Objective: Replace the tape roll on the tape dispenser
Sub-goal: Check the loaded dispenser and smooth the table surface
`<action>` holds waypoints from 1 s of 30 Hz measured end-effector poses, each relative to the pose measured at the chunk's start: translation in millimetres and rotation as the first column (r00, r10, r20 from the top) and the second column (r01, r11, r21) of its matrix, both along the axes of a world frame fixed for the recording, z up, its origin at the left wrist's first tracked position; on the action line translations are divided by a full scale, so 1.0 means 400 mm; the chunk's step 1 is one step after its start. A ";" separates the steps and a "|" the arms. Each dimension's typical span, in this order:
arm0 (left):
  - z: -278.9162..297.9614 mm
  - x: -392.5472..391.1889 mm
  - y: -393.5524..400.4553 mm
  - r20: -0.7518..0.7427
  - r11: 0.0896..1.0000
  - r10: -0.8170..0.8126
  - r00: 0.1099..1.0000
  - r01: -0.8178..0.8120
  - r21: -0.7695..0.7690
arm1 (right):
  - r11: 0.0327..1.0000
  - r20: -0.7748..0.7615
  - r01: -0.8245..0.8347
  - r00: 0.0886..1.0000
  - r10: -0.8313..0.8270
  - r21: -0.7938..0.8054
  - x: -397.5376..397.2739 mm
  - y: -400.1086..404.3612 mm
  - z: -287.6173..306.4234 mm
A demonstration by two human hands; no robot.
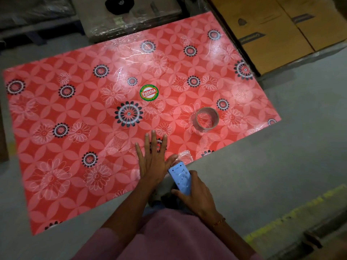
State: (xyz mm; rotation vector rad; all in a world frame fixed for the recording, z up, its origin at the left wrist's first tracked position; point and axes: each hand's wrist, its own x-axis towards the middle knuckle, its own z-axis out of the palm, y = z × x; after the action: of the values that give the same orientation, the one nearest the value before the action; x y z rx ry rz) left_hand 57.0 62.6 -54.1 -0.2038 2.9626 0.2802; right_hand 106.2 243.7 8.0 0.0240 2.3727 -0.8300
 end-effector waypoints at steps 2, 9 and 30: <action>-0.001 -0.001 0.000 0.003 1.000 0.001 1.000 -0.001 0.012 | 0.999 -0.003 0.000 1.000 0.000 0.036 0.003 -0.005 0.003; 0.003 -0.003 -0.003 0.011 1.000 0.009 1.000 -0.009 0.027 | 0.996 0.005 0.034 0.999 -0.034 0.087 0.025 -0.003 0.005; 0.003 -0.007 -0.004 0.028 0.999 0.017 0.999 -0.018 0.041 | 0.990 0.109 0.036 0.993 -0.051 0.138 0.049 0.020 -0.009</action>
State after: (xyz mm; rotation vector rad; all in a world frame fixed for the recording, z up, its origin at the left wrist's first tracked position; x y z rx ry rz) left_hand 54.1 60.9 -52.9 -0.2262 2.9258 0.3380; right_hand 125.6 251.9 4.4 0.1744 2.3253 -0.6686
